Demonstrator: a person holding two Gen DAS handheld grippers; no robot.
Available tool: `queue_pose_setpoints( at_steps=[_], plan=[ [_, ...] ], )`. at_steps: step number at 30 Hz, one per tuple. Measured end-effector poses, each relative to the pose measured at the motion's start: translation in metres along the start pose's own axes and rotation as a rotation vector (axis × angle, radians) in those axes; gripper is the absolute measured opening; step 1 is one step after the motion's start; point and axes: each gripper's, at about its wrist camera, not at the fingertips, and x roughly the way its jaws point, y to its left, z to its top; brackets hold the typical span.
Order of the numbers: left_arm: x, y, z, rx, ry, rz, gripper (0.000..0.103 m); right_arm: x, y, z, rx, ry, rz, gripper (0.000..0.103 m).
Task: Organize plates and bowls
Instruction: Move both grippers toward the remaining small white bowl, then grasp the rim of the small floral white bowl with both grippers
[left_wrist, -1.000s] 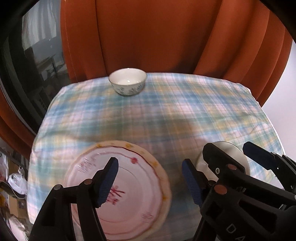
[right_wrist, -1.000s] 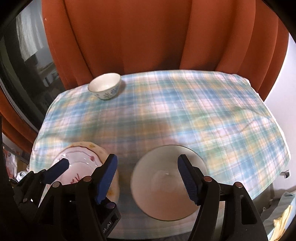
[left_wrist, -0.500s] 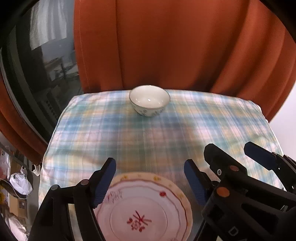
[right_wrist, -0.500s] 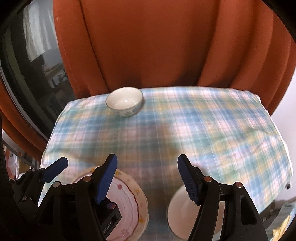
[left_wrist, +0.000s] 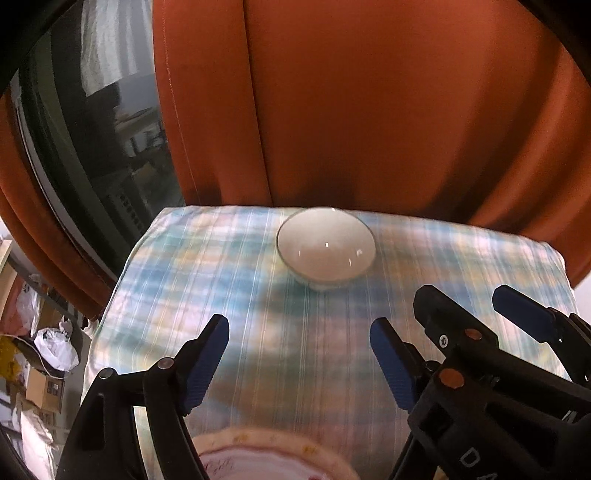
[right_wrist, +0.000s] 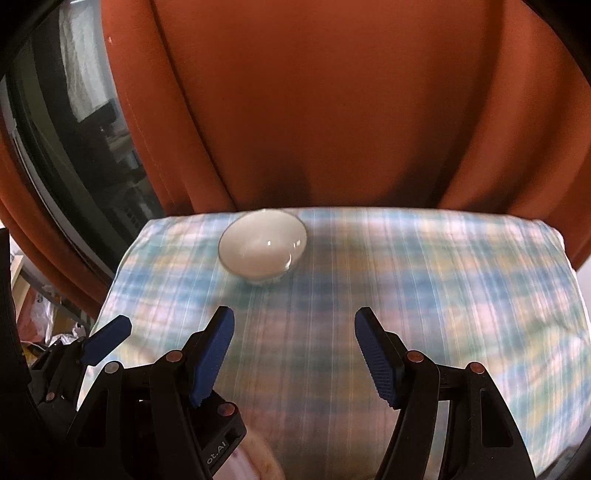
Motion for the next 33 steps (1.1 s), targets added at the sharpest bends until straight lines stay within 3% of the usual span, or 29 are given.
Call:
queue_pose_setpoints(
  at_steps=[9, 16, 25, 33],
  plan=[
    [0.050, -0.005, 0.037, -0.072, -0.008, 0.084, 0.078, 0.054, -0.016, 0.051, -0.052, 0.001, 0.029, 0.071],
    [0.085, -0.008, 0.054, -0.064, 0.009, 0.140, 0.076, 0.095, -0.016, 0.072, -0.065, 0.021, 0.055, 0.071],
    [0.133, 0.006, 0.065, -0.097, 0.036, 0.164, 0.064, 0.146, -0.006, 0.089, -0.075, 0.030, 0.065, 0.071],
    [0.168, 0.006, 0.064, -0.105, 0.088, 0.164, 0.047, 0.183, -0.008, 0.089, -0.054, 0.055, 0.071, 0.056]
  ],
)
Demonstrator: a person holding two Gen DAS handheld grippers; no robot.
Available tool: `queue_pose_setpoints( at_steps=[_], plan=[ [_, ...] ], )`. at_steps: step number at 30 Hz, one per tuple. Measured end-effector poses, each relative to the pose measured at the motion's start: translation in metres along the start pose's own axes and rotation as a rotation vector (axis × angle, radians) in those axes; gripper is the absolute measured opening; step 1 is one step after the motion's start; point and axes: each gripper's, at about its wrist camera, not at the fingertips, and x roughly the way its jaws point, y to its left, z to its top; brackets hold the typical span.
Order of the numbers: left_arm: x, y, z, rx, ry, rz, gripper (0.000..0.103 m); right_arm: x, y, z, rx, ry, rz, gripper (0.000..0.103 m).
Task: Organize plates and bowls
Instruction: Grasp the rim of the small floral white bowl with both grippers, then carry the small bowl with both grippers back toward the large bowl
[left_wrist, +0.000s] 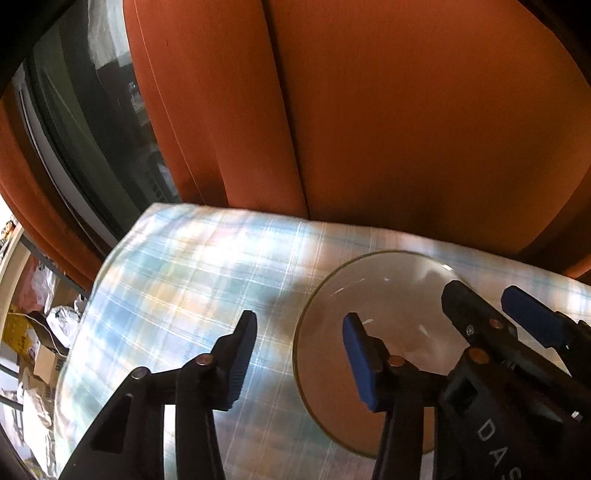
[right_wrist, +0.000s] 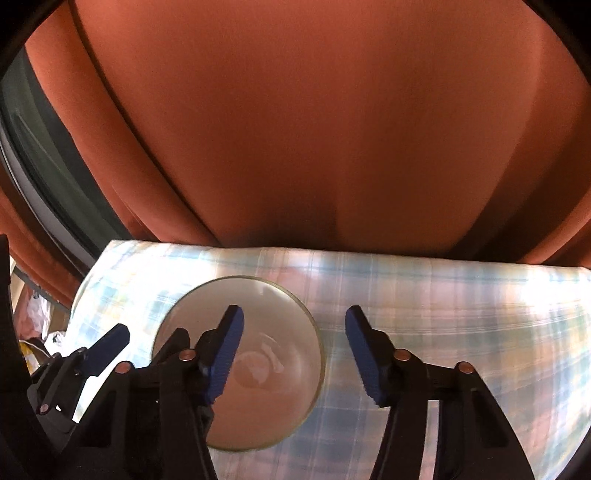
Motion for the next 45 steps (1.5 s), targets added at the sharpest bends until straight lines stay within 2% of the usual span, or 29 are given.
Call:
queue_pose_setpoints(
  at_steps=[2, 4, 8, 15, 20, 26, 35, 45],
  plan=[
    [0.005, 0.001, -0.001, -0.012, 0.007, -0.002, 0.045, 0.009, 0.000, -0.001, -0.005, 0.019, 0.006, 0.051],
    [0.010, 0.002, -0.002, -0.023, 0.018, -0.002, 0.038, 0.014, 0.000, -0.001, -0.009, 0.024, 0.017, 0.046],
    [0.018, 0.000, -0.003, -0.034, 0.049, -0.026, 0.033, 0.021, 0.001, -0.002, -0.008, 0.030, 0.027, 0.043],
    [0.025, -0.007, -0.009, -0.023, 0.075, -0.031, 0.023, 0.032, -0.002, -0.003, -0.028, 0.045, 0.015, 0.031],
    [0.025, -0.012, -0.011, 0.005, 0.070, -0.021, 0.023, 0.036, -0.006, -0.004, -0.038, 0.064, 0.018, 0.024],
    [0.021, -0.011, -0.011, 0.028, 0.076, -0.016, 0.023, 0.033, -0.006, -0.007, -0.033, 0.081, 0.016, 0.024],
    [-0.013, -0.006, -0.011, 0.041, 0.037, -0.051, 0.023, 0.000, -0.006, -0.009, -0.022, 0.057, -0.003, 0.024],
    [-0.079, 0.006, -0.016, 0.072, -0.028, -0.132, 0.024, -0.069, 0.003, -0.011, 0.009, -0.012, -0.064, 0.024]
  ],
)
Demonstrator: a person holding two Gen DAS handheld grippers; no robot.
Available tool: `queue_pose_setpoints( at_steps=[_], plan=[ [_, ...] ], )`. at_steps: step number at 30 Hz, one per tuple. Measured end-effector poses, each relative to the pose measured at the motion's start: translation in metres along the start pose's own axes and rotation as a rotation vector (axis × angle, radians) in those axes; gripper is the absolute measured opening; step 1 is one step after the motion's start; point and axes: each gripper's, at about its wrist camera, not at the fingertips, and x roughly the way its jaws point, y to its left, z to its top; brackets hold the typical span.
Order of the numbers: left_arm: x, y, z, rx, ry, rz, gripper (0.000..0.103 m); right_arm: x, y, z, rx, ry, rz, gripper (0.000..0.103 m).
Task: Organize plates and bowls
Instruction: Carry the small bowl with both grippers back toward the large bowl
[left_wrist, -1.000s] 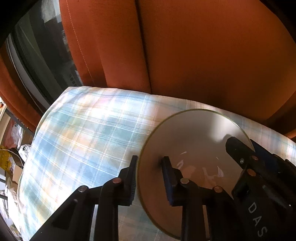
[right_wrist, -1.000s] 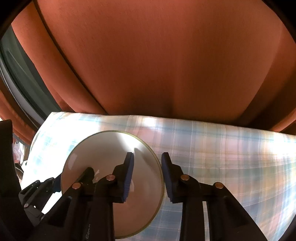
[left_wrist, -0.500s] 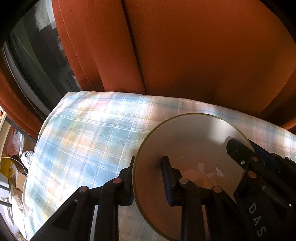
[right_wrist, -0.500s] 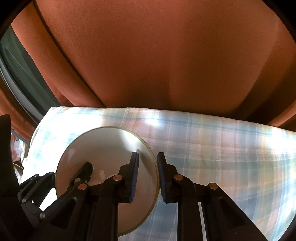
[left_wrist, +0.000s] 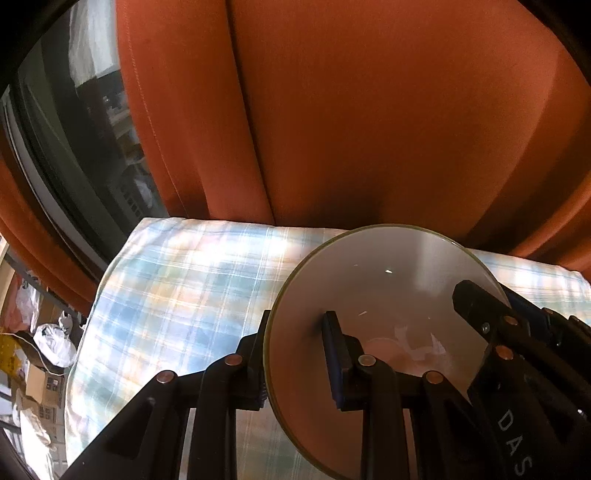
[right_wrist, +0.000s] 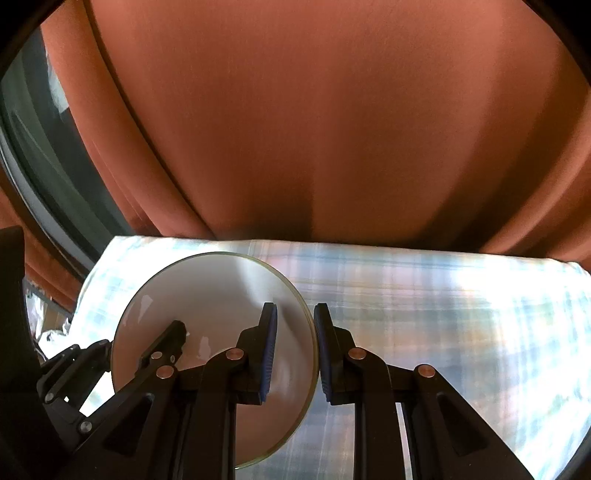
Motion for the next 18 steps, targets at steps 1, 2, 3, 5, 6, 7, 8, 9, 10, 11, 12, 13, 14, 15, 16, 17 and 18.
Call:
queue_pose_setpoints(
  at_steps=[1, 2, 3, 5, 6, 7, 8, 9, 10, 11, 12, 13, 14, 15, 16, 17, 18],
  plan=[
    [-0.005, 0.002, -0.002, 0.004, -0.001, -0.009, 0.024, -0.010, -0.001, -0.002, 0.005, -0.006, -0.006, 0.024],
    [-0.011, 0.004, -0.004, 0.009, -0.003, -0.018, 0.024, -0.018, 0.000, -0.004, 0.012, -0.012, -0.012, 0.024],
    [-0.019, 0.007, -0.007, 0.018, -0.009, -0.033, 0.024, -0.027, 0.003, -0.006, 0.019, -0.016, -0.021, 0.024],
    [-0.031, 0.011, -0.012, 0.035, -0.014, -0.055, 0.024, -0.044, 0.008, -0.013, 0.036, -0.023, -0.041, 0.024],
    [-0.038, 0.015, -0.015, 0.040, -0.017, -0.066, 0.024, -0.054, 0.012, -0.017, 0.043, -0.028, -0.055, 0.024],
    [-0.045, 0.019, -0.019, 0.047, -0.022, -0.076, 0.024, -0.062, 0.015, -0.021, 0.051, -0.030, -0.066, 0.024],
    [-0.051, 0.022, -0.022, 0.054, -0.027, -0.085, 0.024, -0.070, 0.019, -0.025, 0.060, -0.030, -0.078, 0.024],
    [-0.059, 0.026, -0.028, 0.063, -0.031, -0.094, 0.024, -0.079, 0.024, -0.029, 0.063, -0.032, -0.088, 0.024],
    [-0.063, 0.028, -0.031, 0.071, -0.032, -0.100, 0.024, -0.083, 0.028, -0.032, 0.067, -0.035, -0.095, 0.024],
    [-0.070, 0.031, -0.036, 0.084, -0.035, -0.110, 0.024, -0.090, 0.032, -0.037, 0.074, -0.038, -0.104, 0.024],
    [-0.073, 0.032, -0.039, 0.091, -0.037, -0.116, 0.024, -0.097, 0.036, -0.043, 0.083, -0.041, -0.112, 0.024],
    [-0.080, 0.035, -0.044, 0.105, -0.039, -0.130, 0.024, -0.104, 0.039, -0.048, 0.092, -0.044, -0.119, 0.024],
    [-0.084, 0.036, -0.048, 0.113, -0.041, -0.139, 0.024, -0.110, 0.043, -0.053, 0.099, -0.049, -0.129, 0.024],
    [-0.085, 0.038, -0.050, 0.121, -0.042, -0.147, 0.024, -0.118, 0.046, -0.059, 0.105, -0.057, -0.140, 0.024],
    [-0.089, 0.040, -0.055, 0.136, -0.045, -0.156, 0.024, -0.123, 0.049, -0.064, 0.111, -0.062, -0.149, 0.024],
    [-0.092, 0.040, -0.058, 0.144, -0.048, -0.160, 0.024, -0.129, 0.051, -0.069, 0.120, -0.065, -0.160, 0.024],
    [-0.098, 0.040, -0.064, 0.157, -0.050, -0.167, 0.024, -0.134, 0.053, -0.075, 0.128, -0.068, -0.168, 0.024]
  ],
)
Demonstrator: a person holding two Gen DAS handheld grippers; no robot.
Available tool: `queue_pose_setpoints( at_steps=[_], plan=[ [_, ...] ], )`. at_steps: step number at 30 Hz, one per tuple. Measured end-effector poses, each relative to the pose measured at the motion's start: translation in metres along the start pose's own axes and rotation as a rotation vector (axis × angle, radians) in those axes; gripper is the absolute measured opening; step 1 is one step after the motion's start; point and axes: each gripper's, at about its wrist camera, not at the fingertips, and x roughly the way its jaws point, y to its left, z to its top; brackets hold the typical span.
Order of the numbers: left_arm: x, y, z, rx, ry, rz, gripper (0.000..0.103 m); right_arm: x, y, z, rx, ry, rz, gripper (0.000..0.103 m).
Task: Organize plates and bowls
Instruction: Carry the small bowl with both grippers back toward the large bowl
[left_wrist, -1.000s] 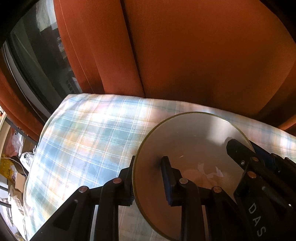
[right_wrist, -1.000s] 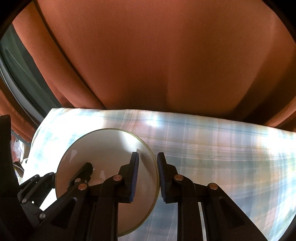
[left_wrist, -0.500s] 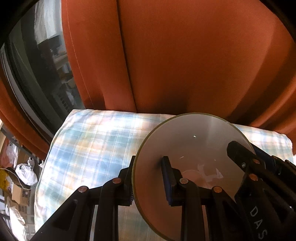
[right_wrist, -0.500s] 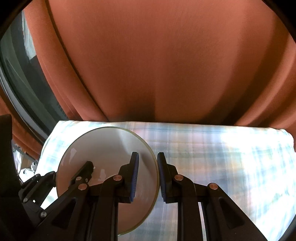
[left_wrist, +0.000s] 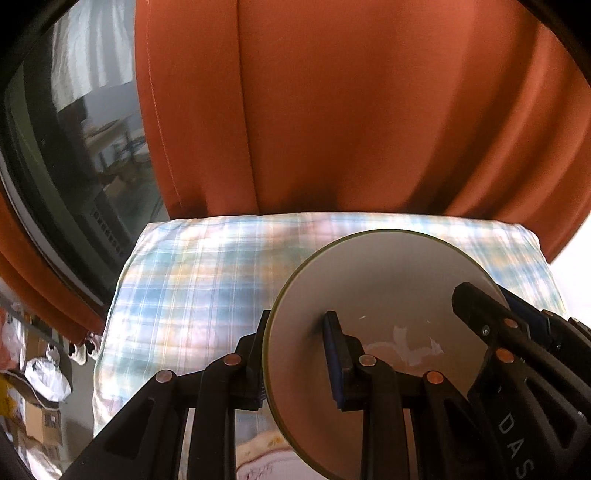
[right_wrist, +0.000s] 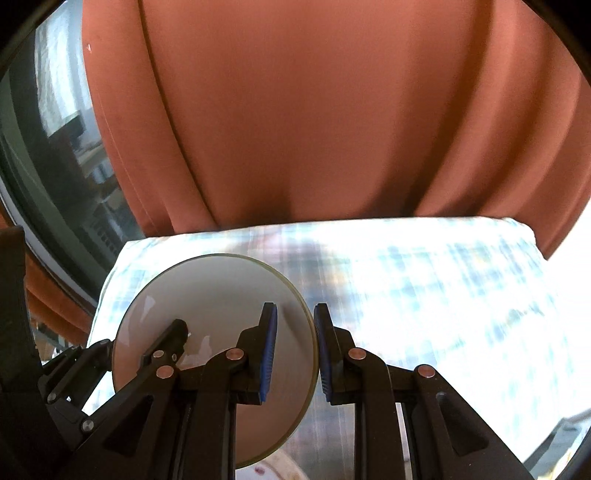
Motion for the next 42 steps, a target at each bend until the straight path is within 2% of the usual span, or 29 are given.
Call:
queue_pose_setpoints(
  at_steps=[6, 15, 26, 42],
  plan=[
    [-0.018, -0.012, -0.020, 0.035, 0.007, -0.043, 0.024, -0.028, -0.006, -0.029, 0.046, 0.008, -0.041, 0.024],
    [-0.039, -0.054, -0.044, 0.076, -0.013, -0.038, 0.024, -0.053, -0.040, -0.061, 0.088, 0.002, -0.057, 0.024],
    [-0.048, -0.116, -0.063, 0.025, -0.012, 0.031, 0.024, -0.064, -0.104, -0.076, 0.057, 0.011, 0.002, 0.024],
    [-0.038, -0.168, -0.105, -0.087, 0.049, 0.118, 0.024, -0.053, -0.174, -0.104, -0.051, 0.054, 0.118, 0.024]
  ],
)
